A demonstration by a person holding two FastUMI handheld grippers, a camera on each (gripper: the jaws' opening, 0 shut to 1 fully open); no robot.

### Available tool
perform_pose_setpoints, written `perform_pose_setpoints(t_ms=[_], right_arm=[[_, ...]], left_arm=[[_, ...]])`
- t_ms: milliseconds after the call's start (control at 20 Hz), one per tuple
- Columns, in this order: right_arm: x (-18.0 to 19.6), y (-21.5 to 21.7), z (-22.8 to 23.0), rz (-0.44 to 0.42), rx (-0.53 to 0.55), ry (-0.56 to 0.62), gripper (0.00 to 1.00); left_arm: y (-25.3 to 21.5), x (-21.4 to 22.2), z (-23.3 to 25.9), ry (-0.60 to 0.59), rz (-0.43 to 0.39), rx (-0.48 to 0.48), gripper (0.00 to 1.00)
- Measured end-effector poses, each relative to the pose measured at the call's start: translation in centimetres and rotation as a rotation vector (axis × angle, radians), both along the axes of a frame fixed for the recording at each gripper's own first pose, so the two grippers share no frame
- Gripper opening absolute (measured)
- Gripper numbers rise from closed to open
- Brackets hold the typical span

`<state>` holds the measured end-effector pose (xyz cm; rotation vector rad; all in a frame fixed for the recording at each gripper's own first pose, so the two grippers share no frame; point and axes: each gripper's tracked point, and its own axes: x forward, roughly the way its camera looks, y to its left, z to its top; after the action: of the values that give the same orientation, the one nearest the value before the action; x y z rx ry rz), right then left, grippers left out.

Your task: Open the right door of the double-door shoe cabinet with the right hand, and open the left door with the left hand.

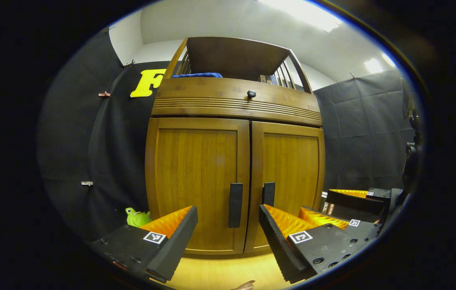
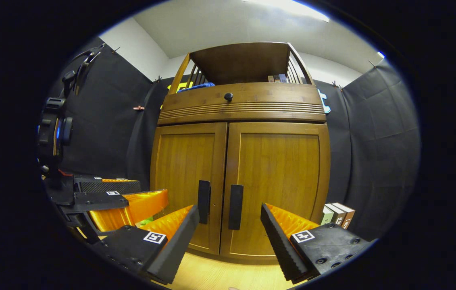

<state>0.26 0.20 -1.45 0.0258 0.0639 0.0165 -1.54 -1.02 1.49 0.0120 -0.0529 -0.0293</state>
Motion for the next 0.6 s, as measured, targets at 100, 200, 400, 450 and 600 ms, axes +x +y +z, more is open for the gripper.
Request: perform_pose_setpoints(t_ms=[100,200,400,450,600], right_arm=[[-0.02,0.37,0.14,0.01,0.003,-0.006,0.97],[-0.07,0.42,0.18,0.013,0.001,-0.011,0.99],[0.08,0.48,-0.07,0.015,-0.004,-0.004,0.97],[0.01,0.45,-0.09,0.012,-0.005,-0.003,0.97],[0.11,0.49,-0.08,0.011,-0.007,-0.002,0.97]], left_arm=[[0.13,-0.1,0.19,-0.008,-0.001,-0.006,0.95],[0.29,-0.19,0.52,-0.023,0.0,-0.007,0.95],[0.0,-0.08,0.33,-0.019,-0.014,-0.01,0.95],[0.04,0.0,0.33,-0.018,-0.013,-0.007,0.95],[0.47,0.31,-0.17,-0.001,0.004,0.007,0.94]])
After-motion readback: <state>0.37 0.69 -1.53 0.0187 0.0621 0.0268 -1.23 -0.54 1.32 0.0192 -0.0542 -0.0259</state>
